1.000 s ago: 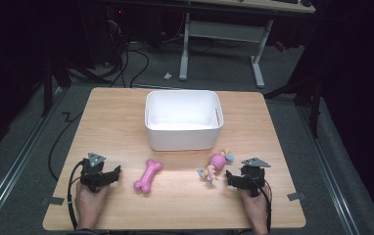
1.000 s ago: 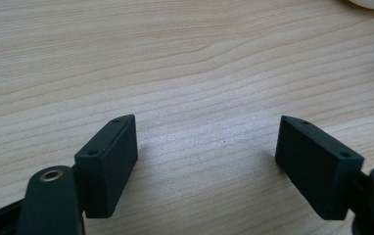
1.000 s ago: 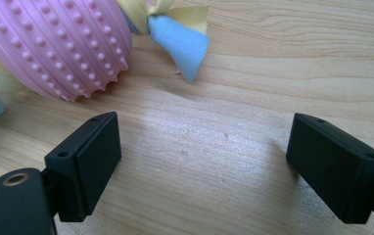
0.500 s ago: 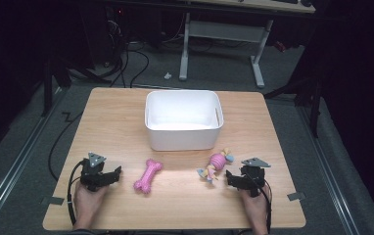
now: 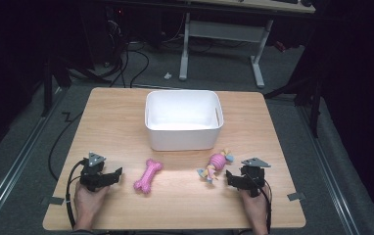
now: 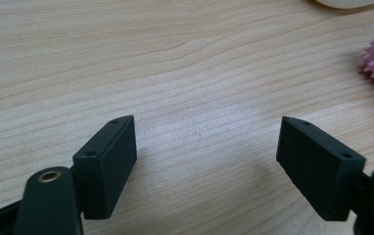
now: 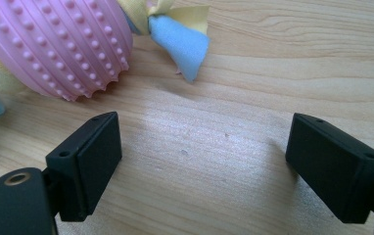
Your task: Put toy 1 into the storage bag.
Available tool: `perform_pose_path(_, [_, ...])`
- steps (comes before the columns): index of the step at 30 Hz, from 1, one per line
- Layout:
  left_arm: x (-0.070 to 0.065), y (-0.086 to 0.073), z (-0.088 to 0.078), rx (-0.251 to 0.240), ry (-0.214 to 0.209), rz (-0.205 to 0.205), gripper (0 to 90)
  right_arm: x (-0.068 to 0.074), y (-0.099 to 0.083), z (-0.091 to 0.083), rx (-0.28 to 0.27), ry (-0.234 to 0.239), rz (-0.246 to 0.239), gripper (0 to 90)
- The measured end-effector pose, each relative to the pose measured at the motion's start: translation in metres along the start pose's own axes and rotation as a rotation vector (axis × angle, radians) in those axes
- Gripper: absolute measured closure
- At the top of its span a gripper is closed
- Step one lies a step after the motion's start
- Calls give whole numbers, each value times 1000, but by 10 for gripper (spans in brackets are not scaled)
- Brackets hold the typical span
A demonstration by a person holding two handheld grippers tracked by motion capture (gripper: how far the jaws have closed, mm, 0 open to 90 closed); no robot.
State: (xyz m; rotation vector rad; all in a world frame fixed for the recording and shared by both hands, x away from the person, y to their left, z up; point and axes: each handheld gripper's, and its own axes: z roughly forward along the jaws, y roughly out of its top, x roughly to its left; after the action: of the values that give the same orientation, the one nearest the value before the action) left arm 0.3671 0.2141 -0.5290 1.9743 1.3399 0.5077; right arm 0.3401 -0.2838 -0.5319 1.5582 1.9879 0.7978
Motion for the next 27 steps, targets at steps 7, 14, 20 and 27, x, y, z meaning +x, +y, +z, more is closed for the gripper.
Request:
perform_pose_path(7, [-3, 3, -6, -8, -9, 11, 239, 0, 0, 0, 0, 0, 0, 138])
perform_pose_path(14, [-6, 4, -12, -25, -16, 16, 237, 0, 0, 0, -1, 0, 0, 141])
perform_pose_path(20, [-10, 7, -17, -32, -37, 12, 243, 0, 0, 0, 0, 0, 0, 142])
perform_pose_path(27, [-16, 11, -23, -27, -54, 29, 255, 0, 0, 0, -1, 0, -1, 143])
